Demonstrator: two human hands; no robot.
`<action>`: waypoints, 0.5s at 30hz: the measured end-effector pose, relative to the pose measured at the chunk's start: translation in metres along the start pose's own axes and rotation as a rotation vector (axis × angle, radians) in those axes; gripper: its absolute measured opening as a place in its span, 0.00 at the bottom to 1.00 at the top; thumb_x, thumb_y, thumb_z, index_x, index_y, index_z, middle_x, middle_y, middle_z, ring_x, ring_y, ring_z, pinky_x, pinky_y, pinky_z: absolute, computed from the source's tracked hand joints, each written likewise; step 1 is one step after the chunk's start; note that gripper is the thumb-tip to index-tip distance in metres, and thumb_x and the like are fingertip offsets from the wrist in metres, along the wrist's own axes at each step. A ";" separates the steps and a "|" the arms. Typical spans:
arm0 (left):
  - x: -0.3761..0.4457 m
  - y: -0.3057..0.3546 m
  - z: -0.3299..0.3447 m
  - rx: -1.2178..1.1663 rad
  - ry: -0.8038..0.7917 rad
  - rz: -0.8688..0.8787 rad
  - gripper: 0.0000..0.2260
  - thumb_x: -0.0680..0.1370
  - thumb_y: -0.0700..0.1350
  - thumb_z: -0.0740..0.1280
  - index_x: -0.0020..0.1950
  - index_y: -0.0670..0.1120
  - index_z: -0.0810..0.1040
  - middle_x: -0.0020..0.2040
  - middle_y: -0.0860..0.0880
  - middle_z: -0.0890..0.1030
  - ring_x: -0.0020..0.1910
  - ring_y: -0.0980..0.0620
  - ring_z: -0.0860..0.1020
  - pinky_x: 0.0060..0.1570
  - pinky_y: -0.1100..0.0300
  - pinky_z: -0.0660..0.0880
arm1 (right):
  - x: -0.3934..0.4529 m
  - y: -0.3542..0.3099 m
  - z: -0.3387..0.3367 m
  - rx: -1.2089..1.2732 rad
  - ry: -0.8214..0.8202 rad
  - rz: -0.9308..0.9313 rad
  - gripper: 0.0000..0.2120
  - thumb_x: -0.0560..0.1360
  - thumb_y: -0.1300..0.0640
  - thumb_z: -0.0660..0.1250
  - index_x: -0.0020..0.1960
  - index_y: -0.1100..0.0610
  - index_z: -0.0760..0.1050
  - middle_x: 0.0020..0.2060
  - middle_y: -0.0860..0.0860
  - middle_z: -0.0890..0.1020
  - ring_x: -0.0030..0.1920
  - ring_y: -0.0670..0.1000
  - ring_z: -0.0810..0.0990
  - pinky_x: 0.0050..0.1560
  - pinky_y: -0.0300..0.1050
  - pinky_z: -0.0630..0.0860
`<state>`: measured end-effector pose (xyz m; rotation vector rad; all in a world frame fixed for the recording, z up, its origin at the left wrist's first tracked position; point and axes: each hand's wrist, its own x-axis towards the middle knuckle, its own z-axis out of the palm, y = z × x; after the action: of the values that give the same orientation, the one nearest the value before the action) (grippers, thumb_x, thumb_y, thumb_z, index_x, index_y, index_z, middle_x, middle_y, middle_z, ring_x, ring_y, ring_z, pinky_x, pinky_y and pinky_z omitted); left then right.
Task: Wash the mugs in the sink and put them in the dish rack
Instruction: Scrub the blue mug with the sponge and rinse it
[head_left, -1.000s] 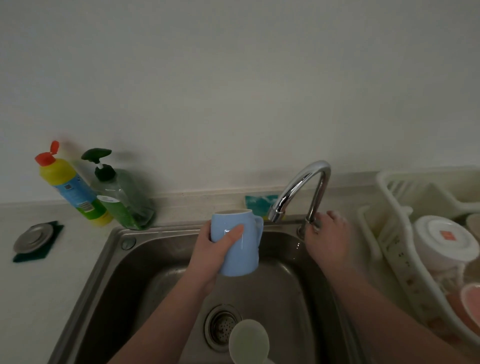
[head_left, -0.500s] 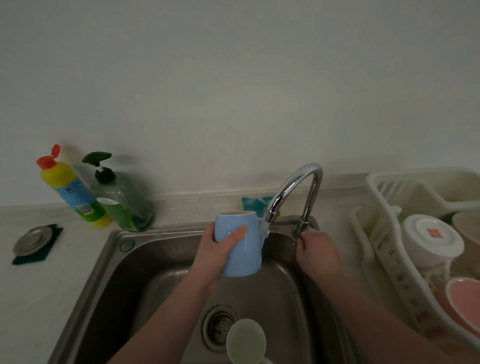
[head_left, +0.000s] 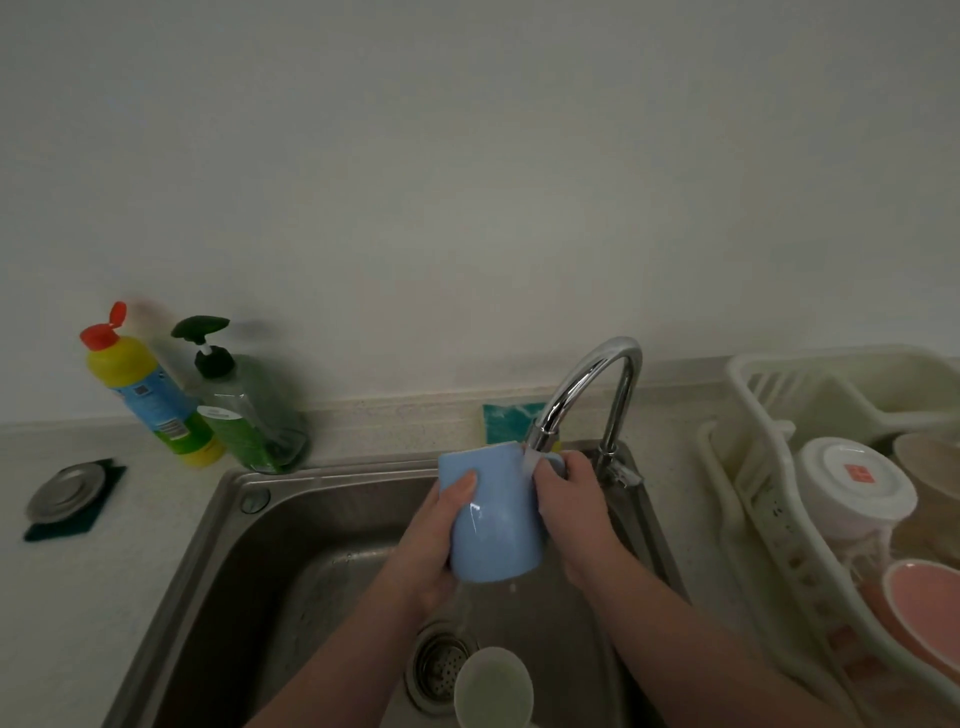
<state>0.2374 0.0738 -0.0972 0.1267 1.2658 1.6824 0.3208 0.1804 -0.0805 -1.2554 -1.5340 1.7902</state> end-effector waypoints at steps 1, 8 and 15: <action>-0.001 -0.003 0.000 -0.038 -0.002 -0.036 0.31 0.65 0.55 0.76 0.64 0.41 0.75 0.53 0.37 0.83 0.46 0.42 0.83 0.44 0.49 0.81 | -0.002 -0.002 0.001 0.000 0.045 -0.012 0.07 0.78 0.58 0.62 0.41 0.55 0.69 0.38 0.52 0.74 0.39 0.49 0.72 0.38 0.41 0.69; -0.006 -0.016 0.004 -0.298 0.005 -0.211 0.31 0.66 0.62 0.66 0.58 0.38 0.79 0.49 0.35 0.83 0.44 0.39 0.82 0.49 0.45 0.75 | -0.007 -0.009 0.002 -0.082 0.095 -0.006 0.14 0.75 0.54 0.67 0.34 0.57 0.67 0.28 0.51 0.70 0.31 0.48 0.68 0.33 0.42 0.65; -0.001 -0.012 -0.003 -0.273 -0.030 -0.189 0.31 0.68 0.63 0.65 0.58 0.39 0.79 0.54 0.35 0.82 0.46 0.39 0.83 0.54 0.44 0.74 | -0.004 -0.007 0.009 -0.371 0.066 -0.111 0.09 0.77 0.48 0.62 0.43 0.53 0.72 0.38 0.51 0.79 0.41 0.50 0.77 0.45 0.44 0.72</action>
<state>0.2437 0.0704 -0.1072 -0.1273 0.9827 1.6634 0.3132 0.1745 -0.0736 -1.3480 -1.9171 1.4227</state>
